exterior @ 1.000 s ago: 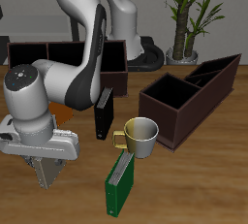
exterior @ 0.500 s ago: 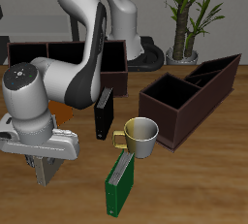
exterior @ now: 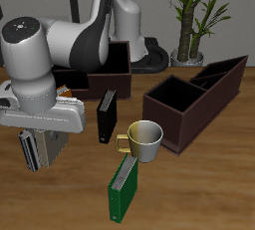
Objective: Place the yellow book into the left desk caddy's back compartment
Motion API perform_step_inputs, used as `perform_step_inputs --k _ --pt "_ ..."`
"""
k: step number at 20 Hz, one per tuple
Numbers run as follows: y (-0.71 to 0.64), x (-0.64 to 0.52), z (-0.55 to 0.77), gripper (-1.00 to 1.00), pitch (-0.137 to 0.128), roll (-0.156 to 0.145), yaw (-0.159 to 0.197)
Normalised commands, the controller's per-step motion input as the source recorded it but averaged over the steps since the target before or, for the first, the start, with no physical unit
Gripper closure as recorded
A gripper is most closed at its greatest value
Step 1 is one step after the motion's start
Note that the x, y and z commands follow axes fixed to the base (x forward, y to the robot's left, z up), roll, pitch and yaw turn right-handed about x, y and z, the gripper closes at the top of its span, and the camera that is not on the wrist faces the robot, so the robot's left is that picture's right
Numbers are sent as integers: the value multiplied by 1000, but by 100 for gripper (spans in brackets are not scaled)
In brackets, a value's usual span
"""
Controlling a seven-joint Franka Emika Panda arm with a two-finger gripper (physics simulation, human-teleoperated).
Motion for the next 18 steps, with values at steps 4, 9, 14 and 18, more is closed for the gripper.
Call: perform_step_inputs --k 4,9,14,18 --pt "447 -366 989 100 -54 -6 41" --pt "427 -357 627 100 -48 25 30" --pt "361 -463 621 100 -51 -23 -11" --pt "298 -375 378 100 -38 -11 -22"
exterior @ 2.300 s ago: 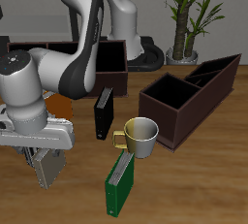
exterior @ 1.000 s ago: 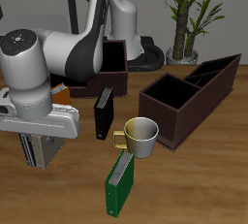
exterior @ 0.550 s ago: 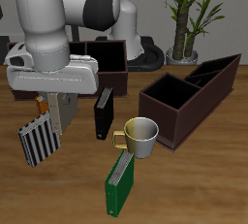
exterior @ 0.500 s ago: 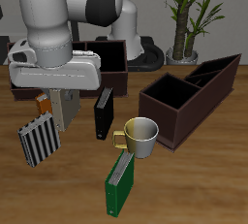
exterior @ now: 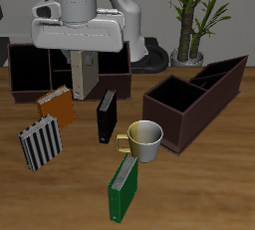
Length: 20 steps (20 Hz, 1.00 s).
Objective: Place the yellow book into the left desk caddy's back compartment
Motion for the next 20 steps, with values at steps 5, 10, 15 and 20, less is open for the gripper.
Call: perform_step_inputs --k 5,10,15,20 --pt "304 -510 393 100 -56 -46 -22" --pt "203 -373 181 100 -34 -7 3" --pt "156 -380 146 100 -26 -47 -44" --pt "22 -279 133 100 -26 -67 -89"
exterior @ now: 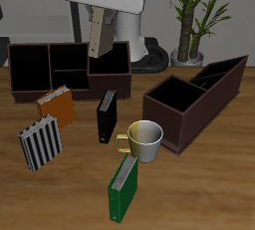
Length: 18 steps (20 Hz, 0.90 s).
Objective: Place the yellow book into the left desk caddy's back compartment
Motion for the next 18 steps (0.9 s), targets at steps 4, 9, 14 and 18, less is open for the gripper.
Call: perform_step_inputs --k 4,9,14,18 --pt "92 -284 44 100 -36 -78 -108" --pt "154 -190 -73 100 1 -53 -68" --pt "181 -213 -16 100 -15 -10 -33" --pt "406 -300 37 100 -15 44 -35"
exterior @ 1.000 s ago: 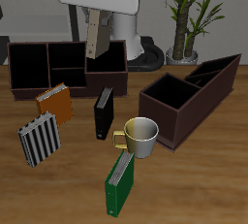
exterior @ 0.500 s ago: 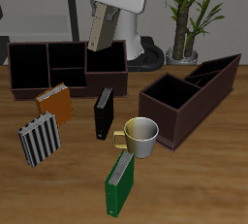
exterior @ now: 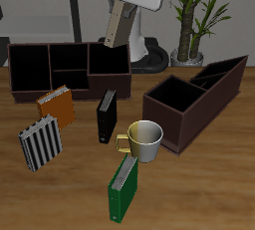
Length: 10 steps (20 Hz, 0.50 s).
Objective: Place the yellow book into the left desk caddy's back compartment
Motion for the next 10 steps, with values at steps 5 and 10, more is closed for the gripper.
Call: perform_step_inputs --k 5,10 --pt "212 -184 -20 100 -1 9 0" --pt "166 -177 -51 100 15 10 -44"
